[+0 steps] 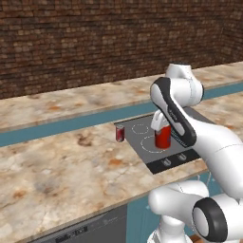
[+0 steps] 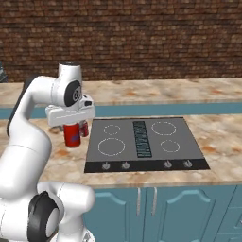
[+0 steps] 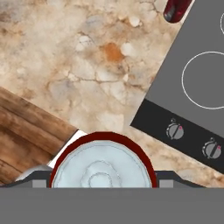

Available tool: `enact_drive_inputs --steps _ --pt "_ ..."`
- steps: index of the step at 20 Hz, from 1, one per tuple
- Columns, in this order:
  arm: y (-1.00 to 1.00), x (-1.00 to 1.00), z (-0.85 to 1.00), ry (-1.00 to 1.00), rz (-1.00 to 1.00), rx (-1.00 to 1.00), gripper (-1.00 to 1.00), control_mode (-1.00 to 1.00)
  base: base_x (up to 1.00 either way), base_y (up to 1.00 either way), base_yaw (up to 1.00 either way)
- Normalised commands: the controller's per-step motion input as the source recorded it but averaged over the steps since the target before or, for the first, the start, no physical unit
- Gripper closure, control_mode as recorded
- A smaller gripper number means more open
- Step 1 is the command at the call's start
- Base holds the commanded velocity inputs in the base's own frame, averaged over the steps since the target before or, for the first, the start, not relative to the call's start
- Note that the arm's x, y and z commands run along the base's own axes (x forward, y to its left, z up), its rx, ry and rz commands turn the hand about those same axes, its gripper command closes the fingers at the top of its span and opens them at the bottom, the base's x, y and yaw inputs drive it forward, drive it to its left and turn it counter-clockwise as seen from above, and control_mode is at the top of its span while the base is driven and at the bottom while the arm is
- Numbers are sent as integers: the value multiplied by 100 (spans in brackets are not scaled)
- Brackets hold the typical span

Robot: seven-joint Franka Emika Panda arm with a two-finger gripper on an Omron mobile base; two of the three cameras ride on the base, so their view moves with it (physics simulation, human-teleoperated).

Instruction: Four empty soda cans are scattered around the kitchen. Gather all the cans and cluster them next to the stove for recycling.

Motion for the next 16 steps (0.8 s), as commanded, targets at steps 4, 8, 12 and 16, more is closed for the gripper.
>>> enact_drive_inputs --steps 4,8,12,16 --pt "0 0 0 0 0 0 100 100 0 0 0" --pt "0 0 0 1 0 0 100 -100 0 0 0" --pt "3 23 -11 10 -12 0 100 -100 0 0 0" --pt "16 24 -21 12 -41 0 100 -100 0 0 0"
